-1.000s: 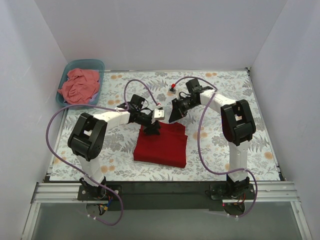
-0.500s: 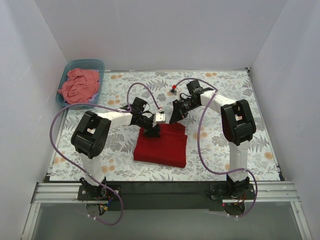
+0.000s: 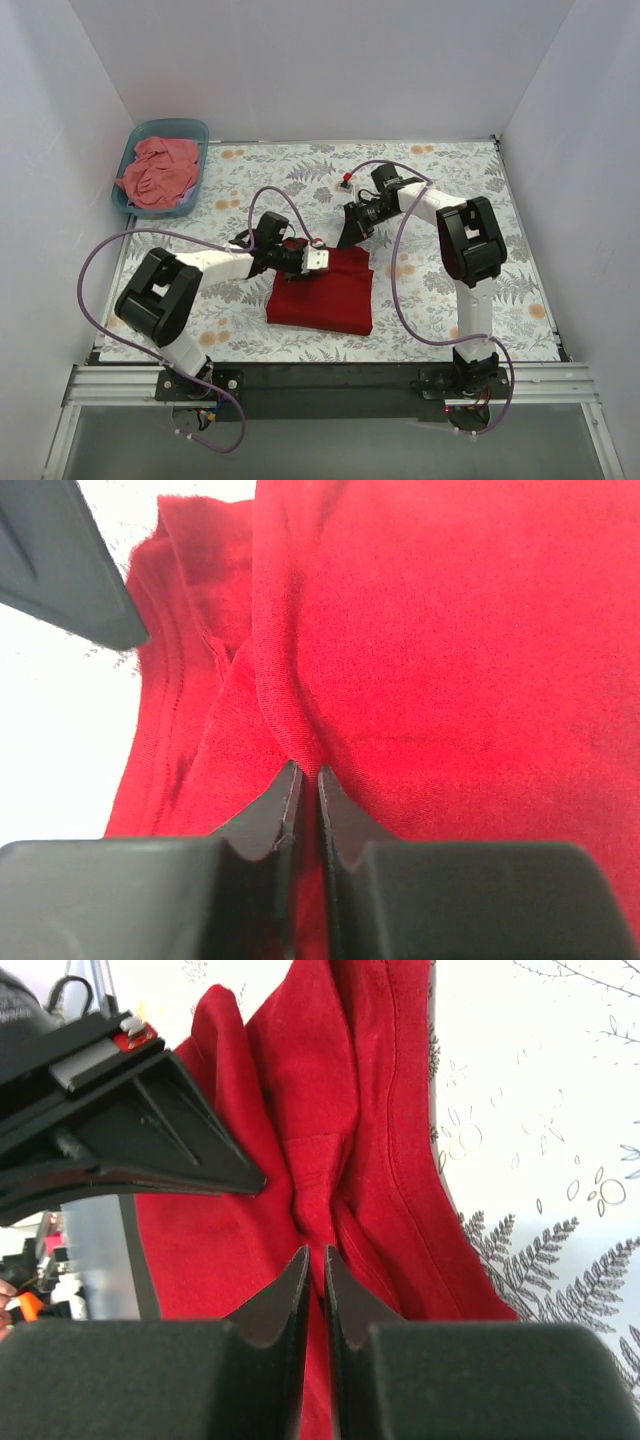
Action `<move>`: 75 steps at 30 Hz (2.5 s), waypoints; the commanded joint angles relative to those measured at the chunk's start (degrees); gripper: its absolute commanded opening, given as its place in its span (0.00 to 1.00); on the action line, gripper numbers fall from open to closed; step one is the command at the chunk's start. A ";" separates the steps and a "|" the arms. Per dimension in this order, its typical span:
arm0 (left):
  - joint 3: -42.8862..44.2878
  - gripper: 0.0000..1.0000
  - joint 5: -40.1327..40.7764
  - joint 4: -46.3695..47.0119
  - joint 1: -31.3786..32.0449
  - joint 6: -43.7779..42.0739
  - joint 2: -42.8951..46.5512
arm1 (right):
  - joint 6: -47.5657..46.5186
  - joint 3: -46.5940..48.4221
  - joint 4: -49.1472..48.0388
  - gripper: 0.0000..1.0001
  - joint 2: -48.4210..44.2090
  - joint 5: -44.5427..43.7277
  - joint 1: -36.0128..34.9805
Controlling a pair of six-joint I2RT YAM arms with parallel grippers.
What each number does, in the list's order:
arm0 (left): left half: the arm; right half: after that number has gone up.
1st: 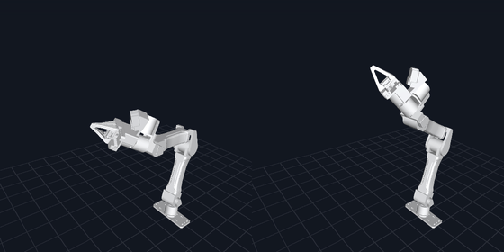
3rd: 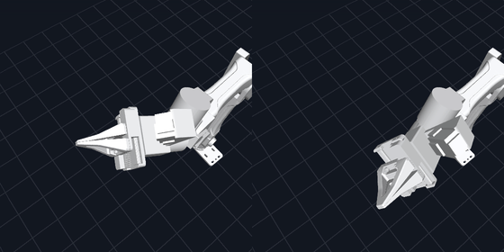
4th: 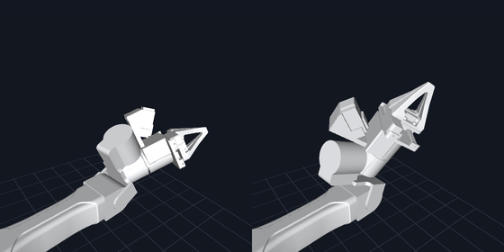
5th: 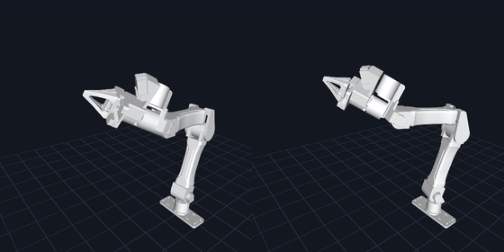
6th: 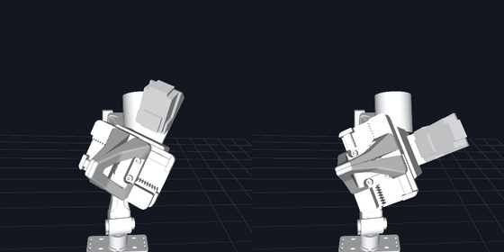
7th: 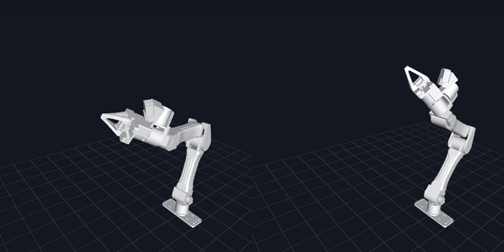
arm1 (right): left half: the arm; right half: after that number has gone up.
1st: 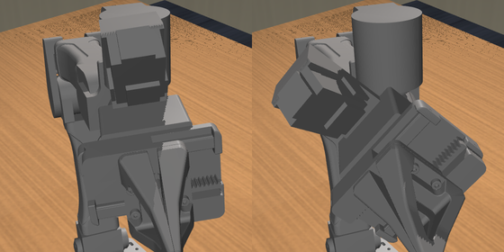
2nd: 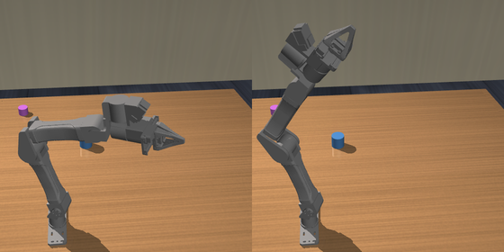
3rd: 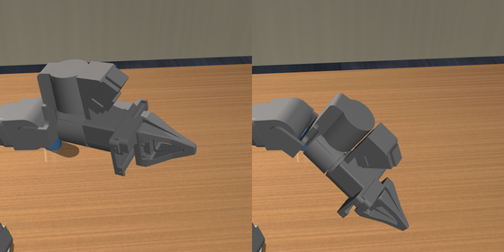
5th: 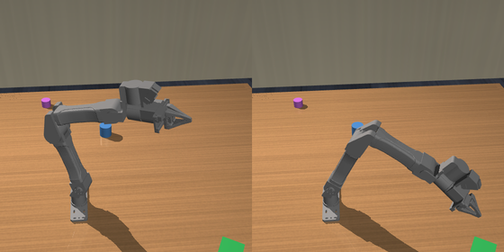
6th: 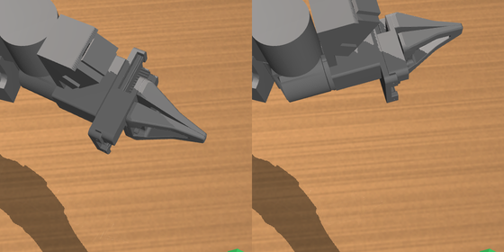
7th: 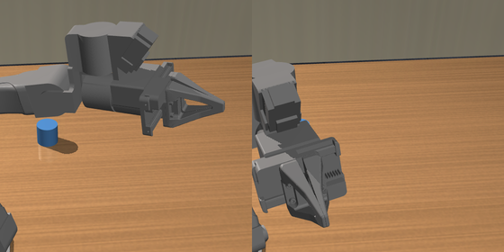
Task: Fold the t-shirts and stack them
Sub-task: Fold the tshirt
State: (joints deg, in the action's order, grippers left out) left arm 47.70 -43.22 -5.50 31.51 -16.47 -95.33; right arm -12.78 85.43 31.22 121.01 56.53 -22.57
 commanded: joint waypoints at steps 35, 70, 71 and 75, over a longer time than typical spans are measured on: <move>-8.59 0.00 11.93 30.37 0.93 -3.21 9.64 | -4.01 3.61 0.24 0.17 11.79 9.30 -5.47; -18.26 0.00 8.15 46.45 0.14 -6.47 10.16 | -9.90 13.80 4.29 0.19 12.58 0.42 -5.38; -18.17 0.00 8.33 46.98 0.22 -6.47 9.64 | -10.25 13.54 4.29 0.19 12.50 0.51 -5.38; -17.03 0.00 9.47 49.00 0.22 -5.95 8.15 | -10.43 12.05 4.55 0.19 11.88 0.95 -5.47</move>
State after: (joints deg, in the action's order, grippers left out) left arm 29.39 -34.48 39.20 31.99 -21.87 -86.85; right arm -21.47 97.49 34.83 133.75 56.31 -27.99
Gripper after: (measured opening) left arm 0.068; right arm 0.192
